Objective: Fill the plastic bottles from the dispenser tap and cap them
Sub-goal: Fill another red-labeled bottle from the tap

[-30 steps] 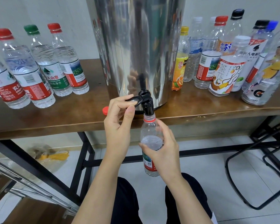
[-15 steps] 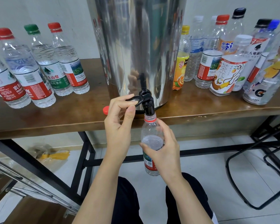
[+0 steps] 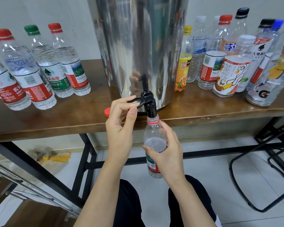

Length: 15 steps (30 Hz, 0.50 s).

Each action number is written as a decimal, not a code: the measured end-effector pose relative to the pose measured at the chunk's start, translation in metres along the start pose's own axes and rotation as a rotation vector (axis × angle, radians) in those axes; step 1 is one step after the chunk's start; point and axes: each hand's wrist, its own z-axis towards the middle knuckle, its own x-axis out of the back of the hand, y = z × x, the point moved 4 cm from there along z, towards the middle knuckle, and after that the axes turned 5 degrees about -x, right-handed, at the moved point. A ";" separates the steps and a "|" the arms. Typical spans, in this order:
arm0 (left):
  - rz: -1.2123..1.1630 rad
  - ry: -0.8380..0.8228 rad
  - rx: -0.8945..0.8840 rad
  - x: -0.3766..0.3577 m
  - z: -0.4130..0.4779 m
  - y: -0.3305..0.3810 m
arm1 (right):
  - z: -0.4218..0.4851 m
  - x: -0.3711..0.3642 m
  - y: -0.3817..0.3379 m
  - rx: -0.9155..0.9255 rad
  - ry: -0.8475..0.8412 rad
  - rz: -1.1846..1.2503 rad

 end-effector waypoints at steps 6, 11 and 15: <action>0.012 0.003 -0.006 0.000 0.000 0.002 | 0.000 0.000 0.002 -0.010 0.000 -0.012; 0.005 0.005 0.003 0.000 0.000 0.002 | -0.001 -0.001 0.002 -0.006 -0.005 -0.025; 0.000 0.008 0.001 0.000 0.000 0.002 | -0.001 -0.002 0.003 -0.005 -0.003 -0.033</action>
